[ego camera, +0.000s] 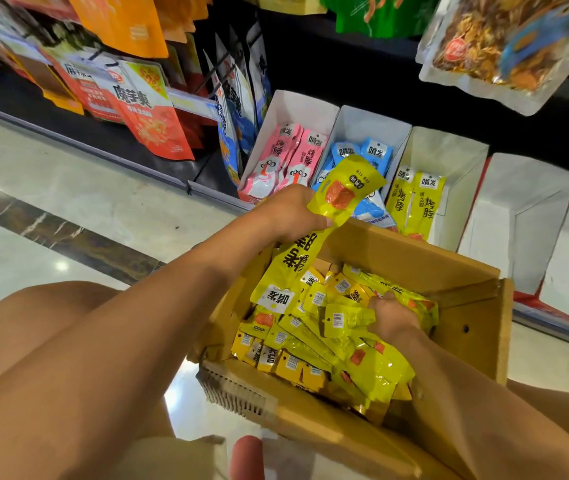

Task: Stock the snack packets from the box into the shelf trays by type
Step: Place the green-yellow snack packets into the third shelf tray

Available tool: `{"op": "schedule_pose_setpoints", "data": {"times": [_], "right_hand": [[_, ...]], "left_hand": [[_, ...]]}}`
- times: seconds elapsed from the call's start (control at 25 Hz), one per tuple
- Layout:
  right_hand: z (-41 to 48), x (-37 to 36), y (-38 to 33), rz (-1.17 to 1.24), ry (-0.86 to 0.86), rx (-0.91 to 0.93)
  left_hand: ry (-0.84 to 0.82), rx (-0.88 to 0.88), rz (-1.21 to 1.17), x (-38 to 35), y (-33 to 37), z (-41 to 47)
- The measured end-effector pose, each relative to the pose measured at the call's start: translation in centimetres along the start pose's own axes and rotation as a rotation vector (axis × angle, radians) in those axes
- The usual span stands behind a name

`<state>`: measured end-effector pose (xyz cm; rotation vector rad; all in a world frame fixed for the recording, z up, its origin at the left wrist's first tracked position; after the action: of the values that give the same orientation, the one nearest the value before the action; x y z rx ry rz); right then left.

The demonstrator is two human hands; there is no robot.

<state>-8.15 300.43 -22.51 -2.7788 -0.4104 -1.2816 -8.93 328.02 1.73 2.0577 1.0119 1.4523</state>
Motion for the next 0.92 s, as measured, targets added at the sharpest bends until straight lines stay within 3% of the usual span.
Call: {"op": "schedule_pose_setpoints", "data": {"times": [0.32,0.52,0.76,0.92], "right_hand": [[-4.5,8.1,0.6,0.096,0.155,0.106],[-10.6,17.6,-0.1,0.485,0.206,0.279],[-16.8,27.0,1.6,0.878,0.353,0.257],[-17.7,26.7,2.4,1.382,0.294,0.129]], "left_hand": [[0.056,-0.038,-0.047,2.3,1.9,-1.4],[0.117,-0.063,-0.342,3.2,2.6,-1.9],[0.182,-0.024,-0.752,3.1,3.8,-1.5],[0.186,-0.008,-1.092,2.5,4.4,-0.9]]}}
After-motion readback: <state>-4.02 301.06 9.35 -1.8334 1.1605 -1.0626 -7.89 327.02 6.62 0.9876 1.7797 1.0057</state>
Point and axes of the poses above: each hand's wrist, its own z-axis towards the middle knuckle, its own x-axis out of the back of the hand, y = z × x, the point moved 5 cm from there along z, towards the middle knuckle, and after that the axes turned 8 degrees about -x, right-handed, at the moved point
